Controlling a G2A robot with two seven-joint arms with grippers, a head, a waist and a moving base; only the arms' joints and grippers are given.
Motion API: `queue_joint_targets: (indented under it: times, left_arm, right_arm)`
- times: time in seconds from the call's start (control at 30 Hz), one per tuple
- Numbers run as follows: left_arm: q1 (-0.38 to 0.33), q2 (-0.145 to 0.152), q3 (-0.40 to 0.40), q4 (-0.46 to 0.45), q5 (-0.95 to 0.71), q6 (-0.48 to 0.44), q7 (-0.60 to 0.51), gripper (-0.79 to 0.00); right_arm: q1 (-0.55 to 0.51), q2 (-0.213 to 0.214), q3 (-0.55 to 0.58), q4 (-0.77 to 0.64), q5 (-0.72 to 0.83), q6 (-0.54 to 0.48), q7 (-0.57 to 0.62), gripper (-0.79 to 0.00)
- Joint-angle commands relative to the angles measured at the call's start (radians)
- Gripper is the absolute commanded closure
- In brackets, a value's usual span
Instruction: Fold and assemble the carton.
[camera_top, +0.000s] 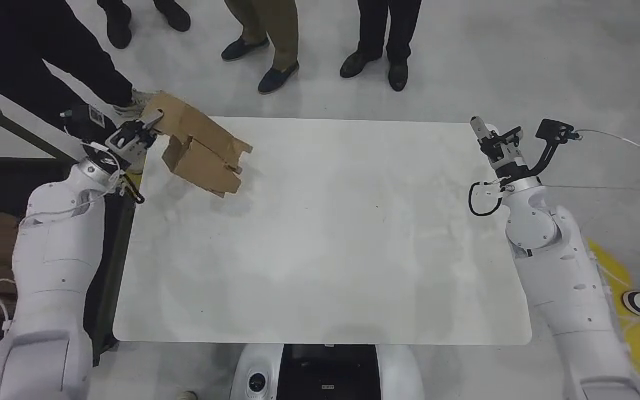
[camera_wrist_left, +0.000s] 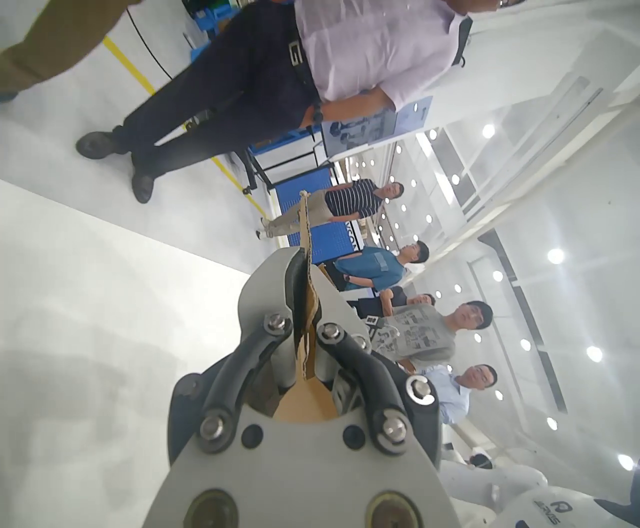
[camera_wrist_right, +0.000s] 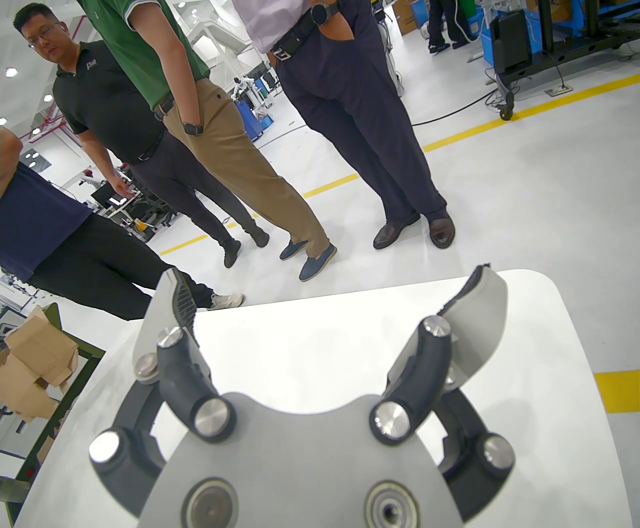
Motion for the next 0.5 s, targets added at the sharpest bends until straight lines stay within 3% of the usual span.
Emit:
queue_joint_targets:
  times: [0.0, 0.47]
  left_arm:
    - [-0.012, -0.006, 0.029, -0.022, 0.000, 0.014, -0.014, 0.000]
    - [-0.144, -0.068, 0.243, -0.045, -0.063, 0.061, -0.156, 0.000]
  right_arm:
    - [0.000, 0.000, 0.000, 0.000, 0.000, 0.000, 0.000, -0.785]
    - [0.000, 0.000, 0.000, 0.000, 0.000, 0.000, 0.000, -0.785]
